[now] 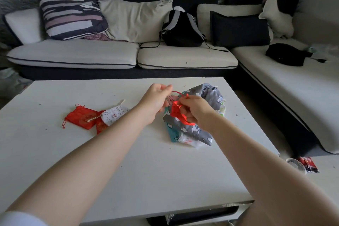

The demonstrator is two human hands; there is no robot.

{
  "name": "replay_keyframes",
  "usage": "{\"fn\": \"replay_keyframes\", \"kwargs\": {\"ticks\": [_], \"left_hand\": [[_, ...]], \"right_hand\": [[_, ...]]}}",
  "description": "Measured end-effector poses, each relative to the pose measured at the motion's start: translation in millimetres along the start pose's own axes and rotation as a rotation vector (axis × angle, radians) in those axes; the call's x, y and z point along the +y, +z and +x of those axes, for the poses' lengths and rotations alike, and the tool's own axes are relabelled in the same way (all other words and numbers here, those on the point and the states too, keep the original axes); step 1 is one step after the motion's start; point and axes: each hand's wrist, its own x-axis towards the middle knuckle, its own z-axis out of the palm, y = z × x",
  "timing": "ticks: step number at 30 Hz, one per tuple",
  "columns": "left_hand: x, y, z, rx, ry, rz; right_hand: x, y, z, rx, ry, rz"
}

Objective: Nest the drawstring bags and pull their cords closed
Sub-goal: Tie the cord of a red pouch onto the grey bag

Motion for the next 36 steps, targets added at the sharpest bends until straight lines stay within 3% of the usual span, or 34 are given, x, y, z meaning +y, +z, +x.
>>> {"fn": "replay_keyframes", "kwargs": {"ticks": [2, 8, 13, 18, 24, 29, 36], "left_hand": [[-6, 1, -2, -0.071, -0.049, 0.063], [-9, 0, -8, -0.252, 0.086, 0.185], [-6, 2, -13, -0.394, 0.056, 0.225], [-10, 3, -6, -0.313, -0.017, -0.051], [-21, 9, -6, -0.197, 0.11, -0.093], [-21, 8, -6, -0.149, 0.21, -0.014], [-18, 7, -6, -0.132, 0.265, 0.046]], "right_hand": [[0, -2, 3, -0.009, 0.017, 0.131], [4, -10, 8, -0.072, -0.038, 0.127], [0, -13, 4, -0.124, -0.124, 0.115], [-7, -15, -3, -0.004, -0.121, -0.041], [-1, -22, 2, 0.121, -0.123, -0.033], [-4, -17, -10, 0.042, -0.112, -0.268], [4, -11, -2, 0.108, -0.131, -0.181]]}}
